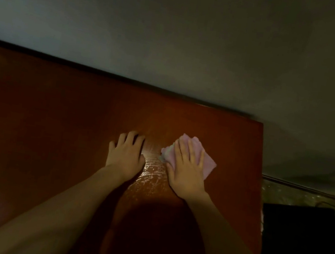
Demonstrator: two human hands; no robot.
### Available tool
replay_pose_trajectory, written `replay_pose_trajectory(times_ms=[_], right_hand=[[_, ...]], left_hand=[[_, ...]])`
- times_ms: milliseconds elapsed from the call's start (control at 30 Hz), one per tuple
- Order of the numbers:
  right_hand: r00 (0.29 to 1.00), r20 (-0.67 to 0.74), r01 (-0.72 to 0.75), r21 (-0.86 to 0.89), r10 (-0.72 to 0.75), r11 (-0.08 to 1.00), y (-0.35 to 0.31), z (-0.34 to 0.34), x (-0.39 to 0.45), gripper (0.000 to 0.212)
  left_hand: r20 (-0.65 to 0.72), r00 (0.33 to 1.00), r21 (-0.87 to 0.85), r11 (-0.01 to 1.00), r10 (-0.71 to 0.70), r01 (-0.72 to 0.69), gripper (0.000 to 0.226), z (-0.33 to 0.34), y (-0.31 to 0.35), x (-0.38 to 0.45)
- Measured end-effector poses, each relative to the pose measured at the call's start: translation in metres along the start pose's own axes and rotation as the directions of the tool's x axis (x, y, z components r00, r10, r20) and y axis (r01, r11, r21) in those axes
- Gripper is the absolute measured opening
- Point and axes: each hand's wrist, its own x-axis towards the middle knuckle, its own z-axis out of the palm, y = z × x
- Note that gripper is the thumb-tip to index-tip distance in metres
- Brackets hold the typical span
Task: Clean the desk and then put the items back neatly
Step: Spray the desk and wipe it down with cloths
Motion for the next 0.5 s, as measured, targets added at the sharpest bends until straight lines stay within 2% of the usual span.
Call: replay_pose_trajectory(times_ms=[67, 200, 367, 433, 500], right_hand=[[0.999, 0.035, -0.033, -0.008, 0.033, 0.999, 0.022, -0.006, -0.003, 0.073], [0.964, -0.024, -0.265, -0.016, 0.265, 0.964, 0.056, -0.019, 0.016, 0.067], [0.890, -0.056, -0.446, 0.096, 0.452, 0.890, 0.031, -0.029, 0.090, 0.062], [0.921, -0.048, -0.381, 0.112, 0.388, 0.918, 0.008, -0.029, 0.115, 0.061], [0.975, -0.037, -0.214, 0.098, 0.218, 0.972, -0.019, -0.027, 0.128, 0.059]], left_hand=[[0.010, 1.000, -0.010, 1.000, -0.009, 0.009, 0.058, -0.004, 0.000, 0.004], [0.016, 0.999, -0.019, 0.999, -0.045, 0.045, 0.058, -0.011, -0.010, 0.007], [0.003, 0.997, -0.017, 0.997, -0.073, 0.073, 0.058, -0.014, -0.022, 0.017], [0.004, 0.997, -0.031, 0.997, -0.073, 0.073, 0.057, -0.014, -0.024, 0.018], [0.007, 0.997, -0.037, 0.996, -0.082, 0.082, 0.057, -0.013, -0.026, 0.017]])
